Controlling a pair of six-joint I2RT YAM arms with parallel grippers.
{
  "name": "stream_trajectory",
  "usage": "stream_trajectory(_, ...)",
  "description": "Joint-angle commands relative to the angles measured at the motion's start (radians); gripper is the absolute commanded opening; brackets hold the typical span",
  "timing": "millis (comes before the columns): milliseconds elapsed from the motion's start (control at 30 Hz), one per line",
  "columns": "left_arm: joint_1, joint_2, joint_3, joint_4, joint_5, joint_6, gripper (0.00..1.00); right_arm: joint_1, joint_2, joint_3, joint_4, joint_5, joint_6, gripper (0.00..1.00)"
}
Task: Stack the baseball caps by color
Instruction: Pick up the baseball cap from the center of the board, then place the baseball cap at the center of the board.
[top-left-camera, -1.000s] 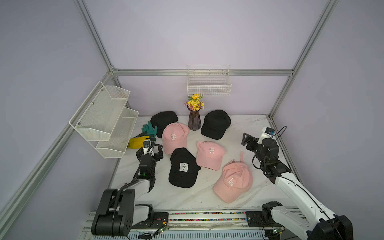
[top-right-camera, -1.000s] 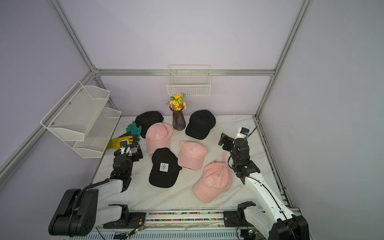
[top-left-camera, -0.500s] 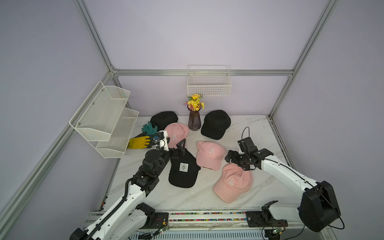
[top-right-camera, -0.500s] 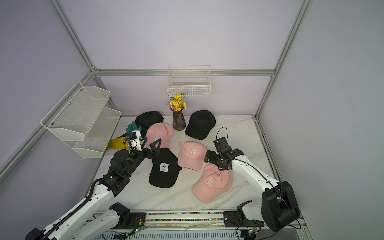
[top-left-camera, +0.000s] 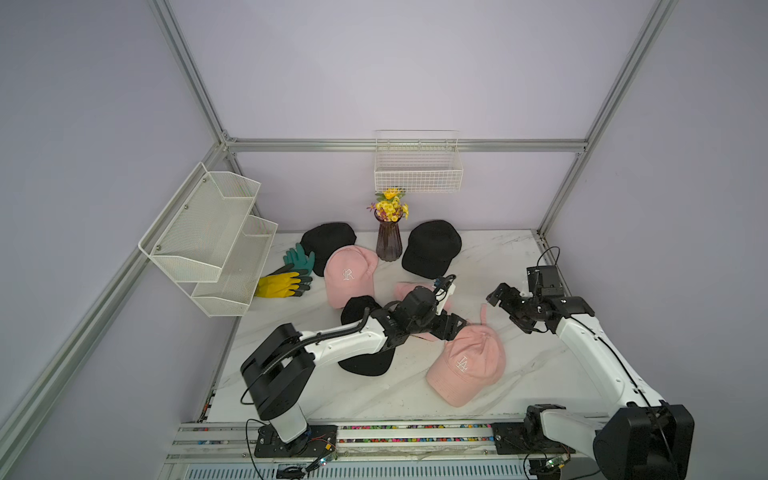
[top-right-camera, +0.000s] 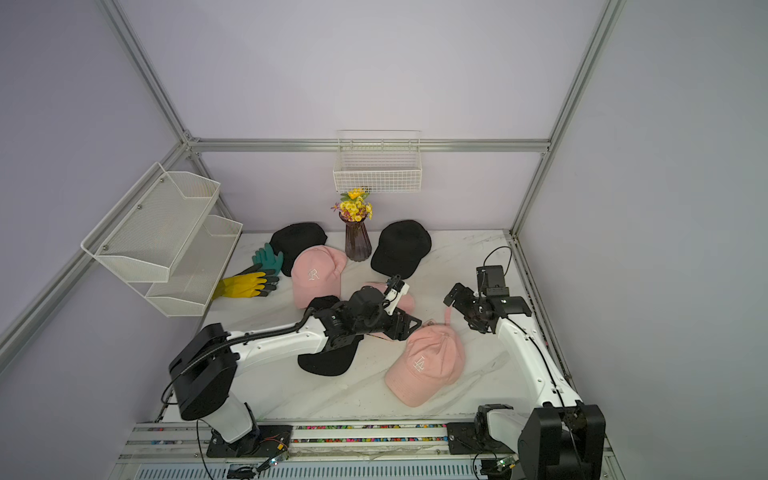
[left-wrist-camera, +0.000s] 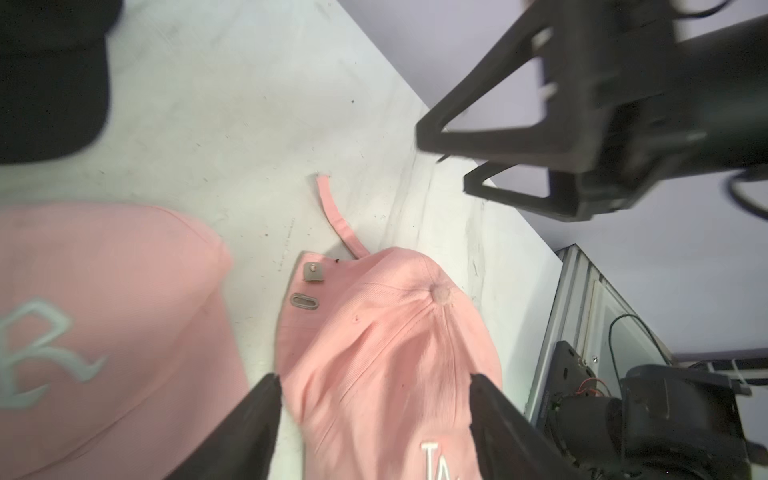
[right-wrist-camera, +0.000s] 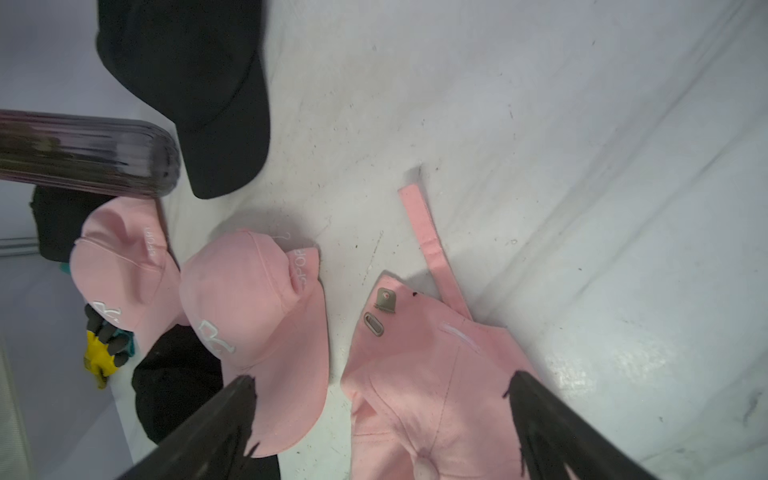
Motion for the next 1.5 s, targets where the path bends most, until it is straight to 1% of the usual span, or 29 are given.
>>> stream_trajectory(0, -0.003, 0.103, 0.114, -0.055, 0.133, 0.086, 0.61, -0.026, -0.068, 0.020, -0.068, -0.048, 0.003, 0.97)
stream_trajectory(33, -0.003, 0.137, 0.136, -0.071, 0.155, 0.111, 0.59, -0.027, -0.081, 0.020, -0.074, -0.053, 0.005, 0.97)
stream_trajectory(133, -0.003, 0.223, 0.195, -0.106, 0.194, 0.185, 0.59, -0.029, -0.111, 0.037, -0.111, -0.071, 0.002, 0.97)
stream_trajectory(233, -0.004, 0.283, 0.228, -0.115, 0.168, 0.223, 0.59, -0.030, -0.134, 0.055, -0.135, -0.085, 0.009, 0.97)
stream_trajectory(267, -0.004, 0.300, 0.238, -0.114, 0.147, 0.231, 0.57, -0.029, -0.141, 0.058, -0.137, -0.095, 0.014, 0.98)
stream_trajectory(300, -0.004, 0.315, 0.246, -0.110, 0.117, 0.233, 0.52, -0.029, -0.146, 0.062, -0.137, -0.108, 0.020, 0.97)
stream_trajectory(367, -0.004, 0.340, 0.261, -0.091, 0.099, 0.239, 0.40, -0.029, -0.148, 0.072, -0.138, -0.132, 0.022, 0.97)
stream_trajectory(533, -0.003, 0.360, 0.258, 0.010, 0.107, 0.234, 0.01, -0.029, -0.127, 0.134, -0.168, -0.136, 0.009, 0.97)
stream_trajectory(633, -0.004, 0.359, 0.263, 0.066, 0.049, 0.192, 0.00, -0.029, -0.123, 0.181, -0.179, -0.113, 0.012, 0.97)
stream_trajectory(733, -0.002, 0.363, 0.282, 0.115, -0.088, 0.111, 0.00, -0.029, -0.126, 0.216, -0.183, -0.083, 0.030, 0.98)
stream_trajectory(800, 0.007, 0.370, 0.302, 0.146, -0.193, 0.025, 0.00, -0.029, -0.130, 0.231, -0.181, -0.071, 0.039, 0.97)
stream_trajectory(833, 0.013, 0.375, 0.313, 0.155, -0.225, -0.018, 0.00, -0.030, -0.131, 0.236, -0.181, -0.067, 0.043, 0.97)
stream_trajectory(967, 0.052, 0.413, 0.360, 0.192, -0.316, -0.257, 0.00, -0.029, -0.141, 0.251, -0.186, -0.051, 0.057, 0.97)
stream_trajectory(1033, 0.067, 0.448, 0.394, 0.200, -0.342, -0.353, 0.00, -0.029, -0.147, 0.252, -0.184, -0.043, 0.062, 0.97)
stream_trajectory(1167, 0.074, 0.535, 0.516, 0.143, -0.420, -0.512, 0.00, -0.029, -0.146, 0.253, -0.187, -0.029, 0.075, 0.97)
stream_trajectory(1267, 0.069, 0.586, 0.591, 0.045, -0.459, -0.622, 0.00, -0.031, -0.142, 0.250, -0.210, 0.008, 0.085, 0.97)
stream_trajectory(1300, 0.066, 0.594, 0.600, 0.027, -0.456, -0.650, 0.00, -0.032, -0.139, 0.250, -0.225, 0.028, 0.087, 0.97)
stream_trajectory(1367, 0.053, 0.596, 0.599, 0.016, -0.448, -0.644, 0.00, -0.032, -0.132, 0.250, -0.252, 0.066, 0.097, 0.97)
stream_trajectory(1467, 0.014, 0.559, 0.562, -0.013, -0.491, -0.637, 0.00, -0.032, -0.123, 0.241, -0.263, 0.074, 0.111, 0.97)
